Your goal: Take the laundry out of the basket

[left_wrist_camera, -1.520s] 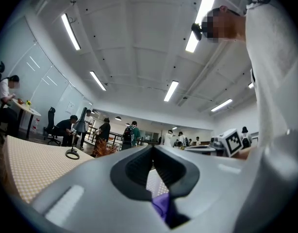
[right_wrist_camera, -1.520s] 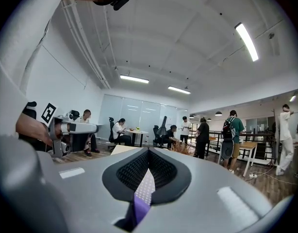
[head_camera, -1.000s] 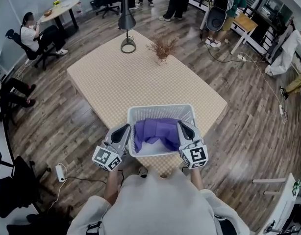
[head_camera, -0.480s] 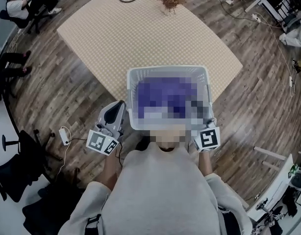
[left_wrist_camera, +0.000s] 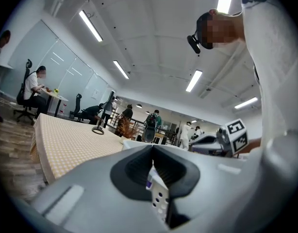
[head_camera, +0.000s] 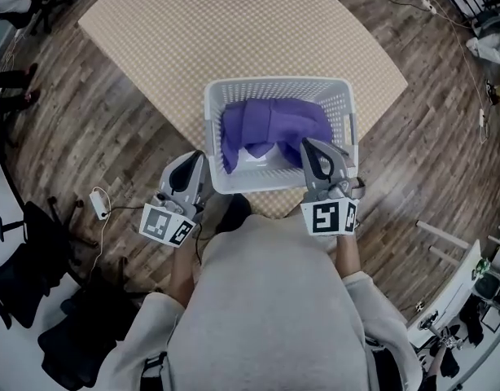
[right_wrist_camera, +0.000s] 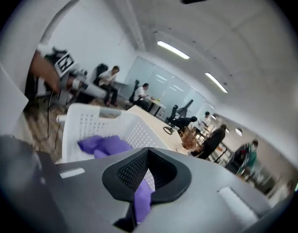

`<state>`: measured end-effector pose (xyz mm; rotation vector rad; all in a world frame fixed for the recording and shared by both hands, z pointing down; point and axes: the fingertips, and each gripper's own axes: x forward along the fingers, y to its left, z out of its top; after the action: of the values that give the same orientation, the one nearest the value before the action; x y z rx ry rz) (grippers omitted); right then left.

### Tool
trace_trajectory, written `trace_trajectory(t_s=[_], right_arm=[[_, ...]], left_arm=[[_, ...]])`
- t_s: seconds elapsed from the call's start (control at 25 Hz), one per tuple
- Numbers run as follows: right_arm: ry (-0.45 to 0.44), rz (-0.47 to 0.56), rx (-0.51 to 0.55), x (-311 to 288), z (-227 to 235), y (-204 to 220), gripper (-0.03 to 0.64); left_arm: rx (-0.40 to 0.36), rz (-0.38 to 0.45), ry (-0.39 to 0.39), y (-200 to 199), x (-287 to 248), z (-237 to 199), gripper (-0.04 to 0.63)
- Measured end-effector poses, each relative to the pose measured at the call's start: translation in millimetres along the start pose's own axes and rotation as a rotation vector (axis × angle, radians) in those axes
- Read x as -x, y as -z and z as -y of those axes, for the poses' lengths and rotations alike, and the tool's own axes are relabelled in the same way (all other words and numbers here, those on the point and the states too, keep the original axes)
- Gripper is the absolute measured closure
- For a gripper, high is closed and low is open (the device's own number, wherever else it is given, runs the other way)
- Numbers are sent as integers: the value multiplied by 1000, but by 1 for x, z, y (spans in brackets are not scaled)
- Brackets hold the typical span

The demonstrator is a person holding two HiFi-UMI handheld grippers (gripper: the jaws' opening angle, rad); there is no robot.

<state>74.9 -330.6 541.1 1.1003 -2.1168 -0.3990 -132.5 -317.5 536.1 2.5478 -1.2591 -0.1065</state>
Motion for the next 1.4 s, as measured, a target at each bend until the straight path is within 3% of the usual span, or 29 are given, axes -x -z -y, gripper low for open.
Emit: trace_trajectory(t_s=[0.12, 0.16, 0.2, 0.32, 0.56, 0.6, 0.64, 0.72, 0.84, 0.96, 1.08, 1.24, 1.4], right_arm=[[-36, -143, 521, -10, -24, 12, 618], [-58, -159, 622, -13, -31, 13, 618], [-87, -155, 652, -15, -37, 12, 618], [-167, -141, 583, -19, -45, 13, 618], [-340, -207, 409, -33, -59, 25, 615], [-383, -235, 382, -37, -61, 29, 534], [-429, -274, 364, -42, -64, 35, 337], [-501, -339, 356, -55, -69, 49, 199], [-581, -382, 336, -79, -81, 66, 62], [-649, -435, 351, -103, -99, 85, 20], [-690, -507, 365, -129, -115, 112, 18], [-693, -598, 341, -154, -127, 142, 20], [-681, -615, 363, -161, -130, 147, 21]], left_arm=[[19, 19, 2, -4, 0, 2, 586], [27, 29, 1, -6, 0, 3, 586], [33, 40, 0, -8, 1, 3, 586], [34, 57, -2, -11, 4, 6, 586], [34, 66, -10, -11, 11, 11, 586], [34, 68, -13, -12, 12, 11, 586], [35, 71, -16, -13, 13, 10, 586], [36, 75, -24, -13, 15, 9, 586], [39, 77, -33, -12, 18, 7, 586], [41, 81, -40, -12, 20, 5, 586], [42, 81, -47, -12, 22, 3, 586], [45, 78, -69, -12, 29, -3, 586], [51, 79, -84, -11, 32, -8, 586]])
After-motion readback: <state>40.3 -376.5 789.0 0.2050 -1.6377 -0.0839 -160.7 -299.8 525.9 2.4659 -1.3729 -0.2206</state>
